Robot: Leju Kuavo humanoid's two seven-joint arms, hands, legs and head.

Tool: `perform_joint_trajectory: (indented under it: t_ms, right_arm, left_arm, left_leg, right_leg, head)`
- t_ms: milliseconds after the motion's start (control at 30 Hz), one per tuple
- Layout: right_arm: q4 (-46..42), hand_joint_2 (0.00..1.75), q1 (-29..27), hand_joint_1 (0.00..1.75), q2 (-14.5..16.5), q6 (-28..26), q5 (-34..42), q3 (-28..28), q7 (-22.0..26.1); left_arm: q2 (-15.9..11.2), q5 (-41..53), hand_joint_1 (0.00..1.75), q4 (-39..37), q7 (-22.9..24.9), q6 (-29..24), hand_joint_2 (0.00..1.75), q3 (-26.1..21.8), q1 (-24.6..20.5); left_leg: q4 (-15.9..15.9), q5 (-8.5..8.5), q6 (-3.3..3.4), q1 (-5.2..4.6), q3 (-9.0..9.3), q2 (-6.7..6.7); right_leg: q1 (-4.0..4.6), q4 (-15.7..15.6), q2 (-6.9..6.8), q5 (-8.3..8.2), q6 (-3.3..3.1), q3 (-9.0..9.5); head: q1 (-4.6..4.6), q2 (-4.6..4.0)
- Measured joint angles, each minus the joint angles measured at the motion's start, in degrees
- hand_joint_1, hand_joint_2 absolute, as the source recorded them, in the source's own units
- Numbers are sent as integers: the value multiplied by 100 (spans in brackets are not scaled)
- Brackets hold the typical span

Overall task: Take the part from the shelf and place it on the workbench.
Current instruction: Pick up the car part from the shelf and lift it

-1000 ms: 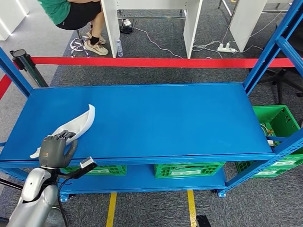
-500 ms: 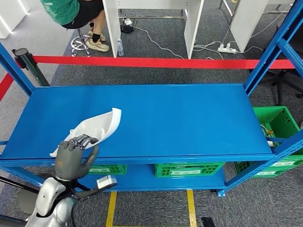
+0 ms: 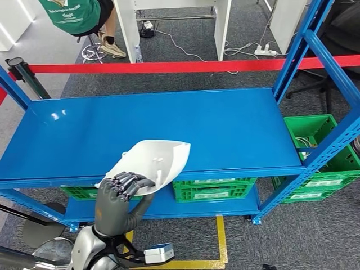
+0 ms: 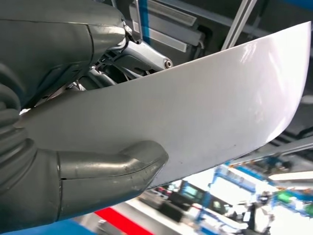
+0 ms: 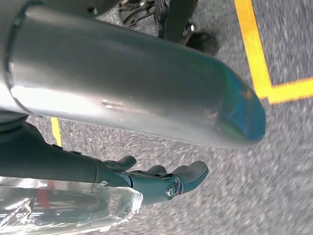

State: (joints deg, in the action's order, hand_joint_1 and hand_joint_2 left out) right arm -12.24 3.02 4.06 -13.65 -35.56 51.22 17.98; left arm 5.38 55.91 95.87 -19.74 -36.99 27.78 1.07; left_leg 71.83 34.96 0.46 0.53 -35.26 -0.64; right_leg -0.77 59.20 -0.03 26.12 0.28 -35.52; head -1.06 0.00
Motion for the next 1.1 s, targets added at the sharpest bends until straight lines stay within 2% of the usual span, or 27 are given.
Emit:
perform_joint_trajectory:
  t_ms: [67, 100, 133, 167, 233, 267, 300, 367, 400, 433, 467, 500, 533, 567, 633, 667, 733, 767, 800, 833, 900, 933, 967, 1000, 1033, 1067, 1100]
  right_arm:
    - [0, 0, 2, 0, -23, 14, 23, 90, -12]
    - [0, 0, 1, 0, -29, 19, 29, 122, -15]
    - [0, 0, -1, 0, -34, 22, 34, 149, -18]
    - [0, 0, -2, 0, -39, 23, 37, 170, -20]
    - [0, 0, -13, 0, -54, 22, 39, 206, -27]
    - [0, 0, -19, 0, -62, 20, 36, 224, -36]
    - [0, 0, -25, 0, -68, 17, 24, 239, -50]
    - [0, 0, -26, 0, -82, 15, -27, 256, -78]
    - [0, 0, -25, 0, -91, 19, -51, 258, -83]
    - [0, 0, -26, 0, -104, 30, -68, 259, -79]
    - [0, 0, -27, 0, -120, 45, -72, 262, -66]
    - [0, 0, -28, 0, -139, 67, -75, 264, -49]
    - [0, 0, -28, 0, -158, 92, -81, 267, -30]
    - [-1, 0, -22, 0, -178, 115, -88, 269, -14]
    - [-3, 0, -6, 0, -207, 161, -109, 270, 13]
    - [-4, 0, -2, 0, -215, 179, -117, 270, 22]
    - [-3, 0, -16, 0, -221, 207, -127, 270, 36]
    - [-2, 0, -23, 0, -223, 216, -128, 270, 36]
    - [-2, 0, -26, 0, -227, 221, -130, 271, 37]
    - [-1, 0, -24, 0, -232, 224, -132, 271, 37]
    - [-2, 0, -21, 0, -241, 224, -134, 273, 38]
    - [-2, 0, -23, 0, -242, 225, -135, 273, 38]
    - [-2, 0, -25, 0, -242, 225, -136, 273, 38]
    - [-2, 0, -27, 0, -242, 226, -136, 273, 38]
    - [-2, 0, -28, 0, -242, 226, -136, 273, 38]
    - [-2, 0, -27, 0, -243, 226, -136, 273, 38]
    - [-2, 0, -25, 0, -243, 226, -137, 273, 38]
  left_arm:
    - [111, -35, 175, -99, 11, 7, 175, 142, -194]
    - [154, -46, 175, -128, 13, 8, 175, 194, -264]
    - [187, -53, 175, -152, 14, 9, 175, 235, -318]
    - [207, -57, 175, -174, 15, 10, 175, 267, -355]
    - [231, -63, 175, -212, 19, 11, 175, 311, -395]
    - [246, -66, 175, -231, 22, 11, 175, 327, -408]
    - [261, -68, 175, -248, 25, 11, 175, 340, -421]
    - [280, -72, 175, -282, 44, 11, 175, 369, -438]
    - [282, -74, 175, -298, 57, 11, 175, 385, -441]
    - [281, -77, 175, -314, 72, 9, 175, 401, -440]
    - [280, -79, 175, -326, 84, 7, 175, 416, -439]
    - [279, -81, 175, -335, 91, 4, 175, 430, -437]
    - [278, -82, 175, -340, 98, 0, 175, 441, -436]
    - [277, -80, 175, -341, 107, -5, 175, 448, -434]
    - [277, -72, 175, -340, 129, -21, 175, 454, -429]
    - [276, -67, 175, -339, 141, -29, 175, 455, -425]
    - [270, -55, 175, -339, 159, -40, 175, 456, -412]
    - [264, -51, 175, -339, 168, -44, 175, 456, -405]
    - [257, -48, 175, -339, 174, -46, 175, 456, -399]
    - [249, -48, 175, -339, 179, -48, 175, 456, -395]
    - [234, -48, 175, -339, 182, -49, 175, 455, -388]
    - [225, -48, 175, -339, 183, -50, 175, 455, -382]
    - [217, -48, 175, -339, 183, -50, 175, 455, -377]
    - [210, -48, 175, -339, 184, -50, 175, 456, -372]
    - [205, -48, 175, -339, 184, -50, 175, 456, -371]
    - [204, -48, 175, -339, 184, -50, 175, 456, -372]
    - [204, -47, 175, -339, 184, -50, 175, 458, -374]
  left_leg:
    - [-742, -263, 165, -69, 515, 31]
    - [-1100, -308, 225, -101, 737, 49]
    - [-1348, -311, 261, -130, 874, 64]
    - [-1465, -295, 265, -150, 917, 69]
    - [-1546, -390, 229, -155, 884, 52]
    - [-1579, -457, 229, -144, 847, 39]
    - [-1609, -532, 236, -129, 796, 24]
    - [-1621, -666, 263, -124, 650, 3]
    - [-1615, -727, 267, -130, 570, -6]
    - [-1608, -790, 263, -137, 485, -15]
    - [-1600, -850, 258, -140, 400, -22]
    - [-1589, -907, 249, -142, 317, -24]
    - [-1574, -960, 236, -143, 240, -25]
    - [-1554, -1004, 218, -147, 175, -25]
    - [-1512, -1085, 169, -164, 88, -26]
    - [-1501, -1126, 141, -169, 65, -27]
    - [-1490, -1183, 83, -168, 33, -22]
    - [-1452, -1115, 47, -164, 2, -8]
    - [-1339, -946, 8, -156, -47, 5]
    - [-1112, -677, -32, -138, -123, 17]
    - [-407, -114, -98, -91, -296, 23]
    - [-84, 17, -122, -67, -340, 23]
    - [91, 2, -139, -48, -315, 23]
    - [66, -126, -149, -31, -197, 23]
    - [-168, -298, -150, -17, 22, 23]
    - [-546, -416, -141, -9, 313, 27]
    - [-977, -457, -121, -9, 610, 35]
  right_leg:
    - [40, -1, 22, -88, 9, -80]
    - [45, -3, 36, -136, 26, -107]
    - [40, -12, 47, -186, 54, -126]
    - [30, -27, 52, -238, 89, -139]
    - [7, -57, 59, -311, 156, -160]
    - [3, -17, 56, -237, 179, -204]
    - [2, 121, 55, -56, 201, -270]
    - [-3, 705, 46, 504, 236, -454]
    - [-5, 1060, 46, 713, 256, -522]
    - [-5, 1332, 45, 783, 272, -540]
    - [-4, 1457, 43, 720, 282, -491]
    - [-4, 1392, 40, 562, 283, -346]
    - [-4, 1130, 35, 395, 275, -98]
    - [0, 730, 28, 329, 260, 206]
    - [14, -49, 22, 413, 222, 744]
    - [23, -260, 22, 491, 200, 855]
    - [18, -358, 14, 478, 124, 836]
    - [8, -363, 3, 432, 70, 783]
    - [-6, -371, -10, 374, 18, 731]
    - [-18, -374, -21, 307, -23, 675]
    - [-20, -362, -23, 169, -46, 535]
    - [-21, -350, -23, 102, -42, 455]
    - [-23, -332, -24, 44, -32, 364]
    - [-28, -308, -24, -6, -17, 273]
    - [-34, -278, -23, -51, 5, 187]
    - [-39, -248, -19, -91, 33, 114]
    - [-38, -218, -12, -129, 68, 55]
  head:
    - [-5, 0]
    - [-6, 0]
    - [-7, 0]
    - [-4, 0]
    - [-1, 0]
    - [-7, 0]
    - [-21, 0]
    - [-45, 0]
    - [-56, 0]
    - [-58, 0]
    - [-61, 0]
    - [-65, 0]
    - [-65, 0]
    - [-66, 0]
    - [-61, 0]
    - [-59, 0]
    - [-63, 0]
    - [-62, 0]
    - [-53, 0]
    - [-41, 0]
    - [-20, 0]
    - [-18, 0]
    - [-18, 0]
    - [-16, 0]
    - [-16, 0]
    - [-15, 0]
    - [-15, 0]
